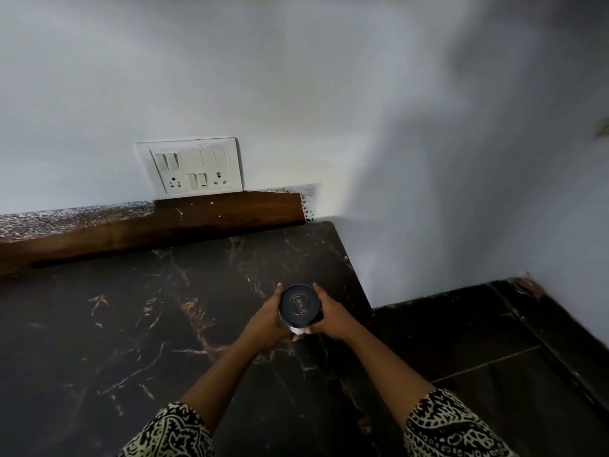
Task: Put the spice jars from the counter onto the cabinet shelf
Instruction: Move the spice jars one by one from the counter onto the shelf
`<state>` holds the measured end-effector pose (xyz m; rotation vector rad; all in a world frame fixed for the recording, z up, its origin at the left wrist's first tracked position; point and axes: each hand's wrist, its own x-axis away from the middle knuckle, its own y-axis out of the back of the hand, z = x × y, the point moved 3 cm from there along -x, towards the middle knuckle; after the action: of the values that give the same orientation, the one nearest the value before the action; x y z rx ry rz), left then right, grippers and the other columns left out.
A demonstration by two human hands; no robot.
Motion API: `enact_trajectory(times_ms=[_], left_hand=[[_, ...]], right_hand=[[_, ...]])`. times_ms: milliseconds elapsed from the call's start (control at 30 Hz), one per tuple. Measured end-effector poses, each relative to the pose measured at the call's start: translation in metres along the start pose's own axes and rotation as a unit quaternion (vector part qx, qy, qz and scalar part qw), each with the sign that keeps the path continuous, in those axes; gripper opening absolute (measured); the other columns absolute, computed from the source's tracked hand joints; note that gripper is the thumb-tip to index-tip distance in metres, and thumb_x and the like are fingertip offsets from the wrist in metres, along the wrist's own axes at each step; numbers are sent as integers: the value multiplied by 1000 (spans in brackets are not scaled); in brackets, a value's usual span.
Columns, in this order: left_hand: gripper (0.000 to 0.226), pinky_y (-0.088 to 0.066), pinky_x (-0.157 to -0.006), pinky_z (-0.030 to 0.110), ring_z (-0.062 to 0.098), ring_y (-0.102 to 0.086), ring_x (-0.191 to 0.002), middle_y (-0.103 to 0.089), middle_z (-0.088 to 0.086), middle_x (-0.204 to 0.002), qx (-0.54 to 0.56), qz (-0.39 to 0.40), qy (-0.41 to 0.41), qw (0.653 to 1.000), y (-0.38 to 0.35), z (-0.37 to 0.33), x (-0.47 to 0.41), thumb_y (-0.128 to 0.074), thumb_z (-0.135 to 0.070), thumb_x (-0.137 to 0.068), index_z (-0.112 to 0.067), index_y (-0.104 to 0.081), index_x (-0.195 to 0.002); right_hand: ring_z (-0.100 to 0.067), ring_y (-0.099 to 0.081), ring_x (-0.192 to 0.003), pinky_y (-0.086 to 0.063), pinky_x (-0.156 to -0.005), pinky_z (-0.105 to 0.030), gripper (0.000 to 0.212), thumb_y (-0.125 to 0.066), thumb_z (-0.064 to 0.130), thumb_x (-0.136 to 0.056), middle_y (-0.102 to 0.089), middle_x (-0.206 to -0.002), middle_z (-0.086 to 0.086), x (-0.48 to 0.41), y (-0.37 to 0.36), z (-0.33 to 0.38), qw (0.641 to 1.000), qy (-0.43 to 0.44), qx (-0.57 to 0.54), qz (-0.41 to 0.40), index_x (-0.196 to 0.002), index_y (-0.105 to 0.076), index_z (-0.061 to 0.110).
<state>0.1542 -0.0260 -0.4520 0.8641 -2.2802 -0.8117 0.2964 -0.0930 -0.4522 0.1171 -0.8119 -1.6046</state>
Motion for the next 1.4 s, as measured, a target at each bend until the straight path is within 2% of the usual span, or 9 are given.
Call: enact_trajectory(times_ms=[167, 333, 467, 533, 667, 867, 1033, 1200, 1400], left_hand=[[99, -41, -102, 30, 22, -52, -123, -51, 7, -139, 10, -53, 2, 999, 5, -1, 0, -82, -22, -67, -15, -24, -147], [94, -46, -98, 28, 13, -55, -116, -56, -2, -132, 71, -81, -36, 994, 34, -15, 7, -87, -25, -58, -22, -38, -138], [91, -49, -93, 28, 9, -55, -106, -57, -6, -127, 93, -136, -97, 982, 73, -51, 20, -87, -32, -58, -27, -41, -137], [89, -48, -86, 18, 6, -55, -100, -58, -12, -119, 109, -169, -136, 970, 95, -74, 30, -87, -34, -59, -29, -44, -136], [80, -48, -81, 13, -1, -58, -100, -59, -20, -113, 161, -221, -204, 940, 135, -118, 49, -86, -32, -60, -32, -48, -131], [73, -53, -79, 18, -5, -58, -103, -62, -18, -118, 233, -260, -279, 895, 183, -177, 75, -84, -37, -61, -33, -53, -127], [72, -46, -70, 4, -2, -61, -102, -65, -19, -113, 269, -284, -310, 867, 212, -213, 89, -78, -50, -55, -33, -58, -121], [62, -56, -82, 36, 14, -64, -106, -68, -13, -110, 323, -276, -324, 845, 231, -237, 95, -71, -57, -56, -37, -60, -114], [69, -50, -73, 17, 7, -57, -108, -55, -15, -123, 255, -309, -312, 862, 245, -267, 105, -65, -65, -69, -37, -48, -130]], right_hand=[[-29, -38, -136, -31, -114, -38, 104, -80, 18, -69, -38, -149, -12, -2, 2, 4, 1000, 5, 5, -8, -150, -14, 17], [-24, -41, -134, -34, -108, -32, 97, -81, 19, -68, -42, -146, -7, 13, 34, 29, 999, 44, -2, -13, -147, -25, 20], [-17, -47, -128, -37, -103, -28, 92, -84, 24, -65, -49, -140, -1, 35, 75, 67, 993, 100, -24, -52, -143, -35, 23], [-15, -52, -121, -44, -101, -30, 88, -85, 26, -63, -54, -135, 1, 47, 97, 88, 987, 135, -40, -81, -139, -41, 23], [-4, -58, -101, -52, -84, -22, 73, -82, 21, -67, -58, -120, 13, 79, 137, 132, 966, 208, -76, -131, -132, -48, 27], [-3, -56, -109, -50, -83, -20, 68, -78, 30, -71, -59, -123, 12, 117, 182, 182, 930, 289, -90, -206, -132, -49, 30], [6, -52, -113, -47, -88, -20, 71, -73, 42, -65, -55, -122, 26, 139, 207, 213, 911, 336, -108, -213, -131, -46, 38], [6, -49, -121, -48, -91, -18, 85, -79, 30, -65, -48, -133, 26, 147, 214, 237, 900, 381, -152, -146, -132, -33, 54], [-12, -50, -124, -49, -95, -29, 86, -81, 31, -63, -48, -139, 11, 144, 222, 254, 869, 398, -196, -218, -126, -30, 58]])
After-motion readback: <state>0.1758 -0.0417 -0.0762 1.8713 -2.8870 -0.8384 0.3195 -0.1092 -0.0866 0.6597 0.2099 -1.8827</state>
